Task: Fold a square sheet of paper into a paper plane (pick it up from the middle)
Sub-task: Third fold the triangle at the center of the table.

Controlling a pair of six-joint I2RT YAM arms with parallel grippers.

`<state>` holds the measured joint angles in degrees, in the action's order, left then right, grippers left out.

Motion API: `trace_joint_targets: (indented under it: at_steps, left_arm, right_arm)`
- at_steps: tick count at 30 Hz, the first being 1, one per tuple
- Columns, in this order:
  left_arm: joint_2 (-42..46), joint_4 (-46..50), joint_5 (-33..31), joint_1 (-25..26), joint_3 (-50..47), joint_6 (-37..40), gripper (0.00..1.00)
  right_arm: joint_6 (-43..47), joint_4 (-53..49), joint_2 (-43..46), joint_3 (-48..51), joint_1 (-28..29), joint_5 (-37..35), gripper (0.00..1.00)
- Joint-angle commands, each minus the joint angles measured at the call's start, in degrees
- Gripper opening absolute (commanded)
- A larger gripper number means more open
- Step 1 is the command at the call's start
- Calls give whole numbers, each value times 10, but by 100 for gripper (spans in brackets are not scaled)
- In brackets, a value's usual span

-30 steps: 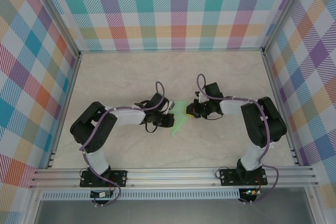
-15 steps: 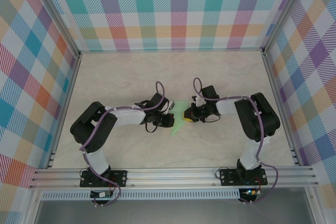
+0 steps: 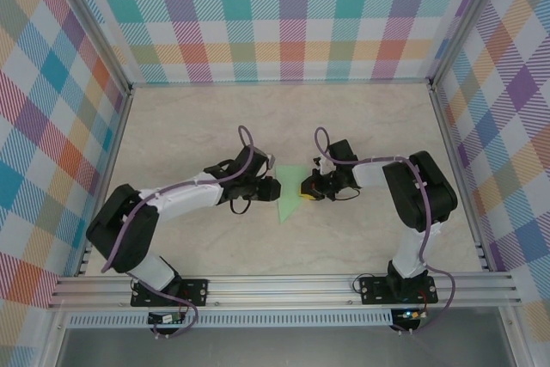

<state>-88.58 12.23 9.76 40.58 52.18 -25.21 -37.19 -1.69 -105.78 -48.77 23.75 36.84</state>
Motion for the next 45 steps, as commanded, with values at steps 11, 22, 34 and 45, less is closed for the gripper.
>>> trace_joint_targets:
  at_steps: [11,22,34,45]
  left_arm:
    - [-67,-157,153,51,-18,-132,14]
    - [-142,-141,121,55,-24,-139,13]
    - [-99,-76,98,55,-80,-117,13]
    - [-69,-66,118,55,-113,-108,13]
  right_arm:
    - [2,-46,-13,-4,4,-39,4]
    - [9,-56,-15,-9,4,-43,4]
    - [16,-66,-17,-7,4,-56,4]
    - [19,-73,-16,-9,4,-62,5]
